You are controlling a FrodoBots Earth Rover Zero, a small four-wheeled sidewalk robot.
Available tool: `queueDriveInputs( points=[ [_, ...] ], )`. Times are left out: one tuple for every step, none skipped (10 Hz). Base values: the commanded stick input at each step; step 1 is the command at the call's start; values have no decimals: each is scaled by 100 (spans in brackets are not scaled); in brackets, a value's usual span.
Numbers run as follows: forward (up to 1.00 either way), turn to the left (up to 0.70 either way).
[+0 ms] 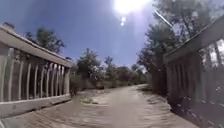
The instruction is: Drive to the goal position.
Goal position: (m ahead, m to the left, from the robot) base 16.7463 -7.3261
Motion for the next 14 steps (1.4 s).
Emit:
queueDriveInputs(
  points=[
    [85, 0],
    [85, 0],
    [85, 0],
    [85, 0],
    [85, 0],
    [85, 0],
    [85, 0],
    [85, 0],
    [85, 0],
    [85, 0],
    [85, 0],
    [85, 0],
    [85, 0],
    [85, 0]
  ],
)
